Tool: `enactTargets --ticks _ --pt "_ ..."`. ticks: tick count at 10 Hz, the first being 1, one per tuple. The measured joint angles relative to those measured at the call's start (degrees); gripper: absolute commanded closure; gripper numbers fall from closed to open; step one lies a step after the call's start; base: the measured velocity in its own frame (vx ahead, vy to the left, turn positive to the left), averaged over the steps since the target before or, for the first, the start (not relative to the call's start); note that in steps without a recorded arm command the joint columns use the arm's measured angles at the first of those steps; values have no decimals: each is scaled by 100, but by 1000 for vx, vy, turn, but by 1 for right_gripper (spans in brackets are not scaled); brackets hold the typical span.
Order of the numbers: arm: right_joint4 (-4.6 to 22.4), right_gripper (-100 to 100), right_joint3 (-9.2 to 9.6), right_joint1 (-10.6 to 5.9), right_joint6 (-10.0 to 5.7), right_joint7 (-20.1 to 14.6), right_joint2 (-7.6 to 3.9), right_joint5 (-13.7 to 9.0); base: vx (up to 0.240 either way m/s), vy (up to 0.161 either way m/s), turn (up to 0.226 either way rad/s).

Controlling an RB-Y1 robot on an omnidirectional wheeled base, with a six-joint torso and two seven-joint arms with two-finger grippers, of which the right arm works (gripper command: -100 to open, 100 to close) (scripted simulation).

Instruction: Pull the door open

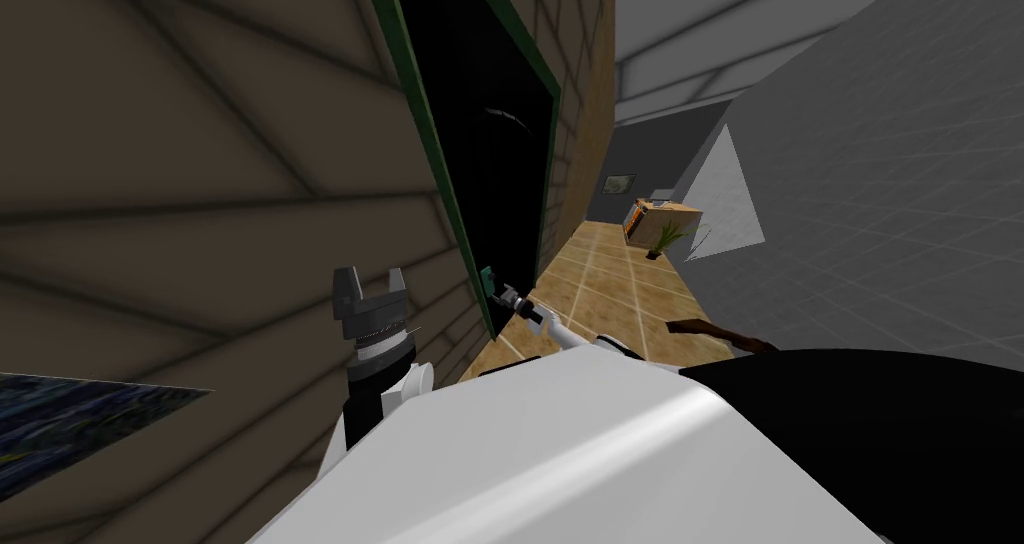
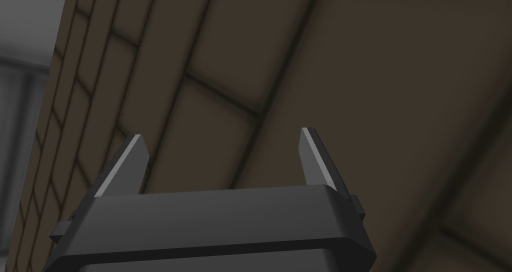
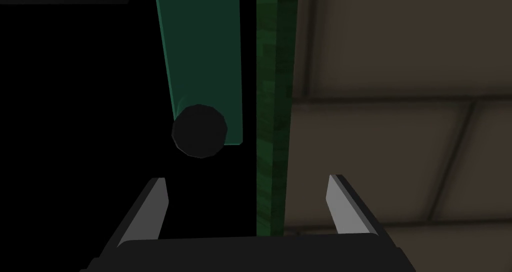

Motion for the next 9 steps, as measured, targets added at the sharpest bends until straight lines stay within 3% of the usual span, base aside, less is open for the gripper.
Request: enactTargets --ticks 2,5,8,9 --pt "184 -100 -122 -79 -191 -94 -174 -76 76 136 78" --pt "242 -100 -228 -186 -334 -355 -548 -184 58 110 70" --pt "454 -100 -324 -324 -470 -466 -672 -253 73 77 73" --pt "422 -100 -354 -303 -516 -528 -790 -282 60 39 6"
